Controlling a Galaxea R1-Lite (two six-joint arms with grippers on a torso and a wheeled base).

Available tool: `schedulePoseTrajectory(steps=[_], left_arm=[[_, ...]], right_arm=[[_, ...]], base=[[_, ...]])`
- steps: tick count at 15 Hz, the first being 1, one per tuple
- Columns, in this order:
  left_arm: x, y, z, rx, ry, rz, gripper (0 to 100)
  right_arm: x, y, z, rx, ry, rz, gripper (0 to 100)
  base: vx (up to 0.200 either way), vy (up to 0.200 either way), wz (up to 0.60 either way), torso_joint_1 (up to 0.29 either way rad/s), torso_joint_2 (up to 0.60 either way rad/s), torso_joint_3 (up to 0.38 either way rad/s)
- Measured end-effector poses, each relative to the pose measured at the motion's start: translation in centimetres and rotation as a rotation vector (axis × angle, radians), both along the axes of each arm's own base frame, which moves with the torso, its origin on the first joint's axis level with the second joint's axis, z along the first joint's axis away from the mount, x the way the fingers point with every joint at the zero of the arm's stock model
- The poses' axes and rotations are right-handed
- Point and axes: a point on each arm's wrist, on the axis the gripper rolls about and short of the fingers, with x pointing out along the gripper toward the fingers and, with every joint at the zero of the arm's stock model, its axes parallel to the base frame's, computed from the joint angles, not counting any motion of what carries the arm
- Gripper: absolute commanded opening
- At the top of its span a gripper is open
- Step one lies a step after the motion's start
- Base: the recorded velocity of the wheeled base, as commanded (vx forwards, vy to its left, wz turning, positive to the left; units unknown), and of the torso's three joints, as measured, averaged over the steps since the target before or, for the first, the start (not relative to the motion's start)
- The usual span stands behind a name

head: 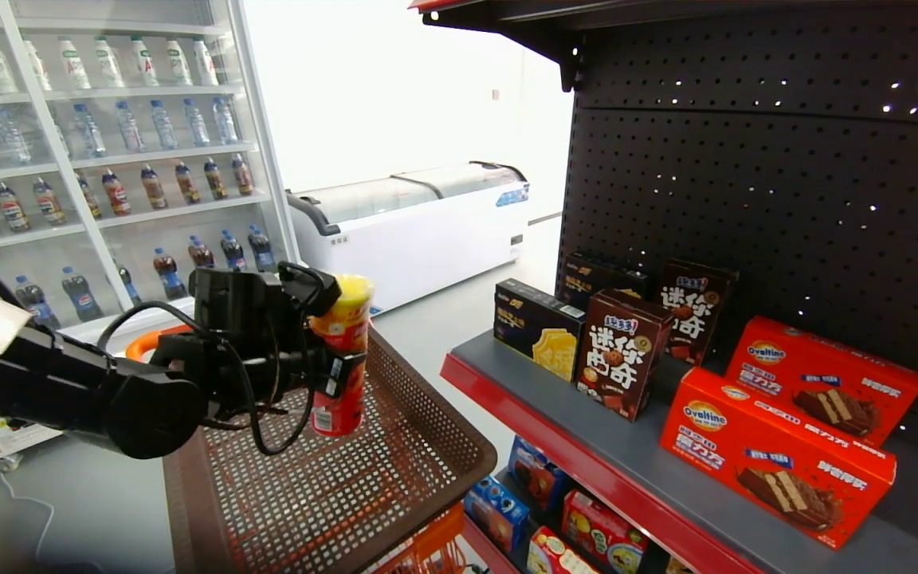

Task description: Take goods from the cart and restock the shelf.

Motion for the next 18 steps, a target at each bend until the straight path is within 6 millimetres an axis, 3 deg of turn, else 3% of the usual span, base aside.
schedulePoseTrajectory(steps=[3, 7, 14, 18], left_arm=[[0.2, -0.8, 4.0, -0.016, -0.113, -0.001, 0], [-0.7, -1.4, 6.8, -0.051, -0.15, -0.063, 0], [-5.0, -1.4, 10.5, -0.105, -0.13, -0.129, 0], [-8.4, -0.3, 12.1, -0.11, -0.127, -0.128, 0]], right_arm=[[0.0, 0.0, 0.0, 0.0, 0.0, 0.0, 100], [0.0, 0.0, 0.0, 0.0, 0.0, 0.0, 100], [0.0, 0.0, 0.0, 0.0, 0.0, 0.0, 100], [0.0, 0.0, 0.0, 0.0, 0.0, 0.0, 100]], base=[[0.0, 0.0, 0.0, 0.0, 0.0, 0.0], [0.0, 0.0, 0.0, 0.0, 0.0, 0.0], [0.0, 0.0, 0.0, 0.0, 0.0, 0.0], [0.0, 0.0, 0.0, 0.0, 0.0, 0.0]])
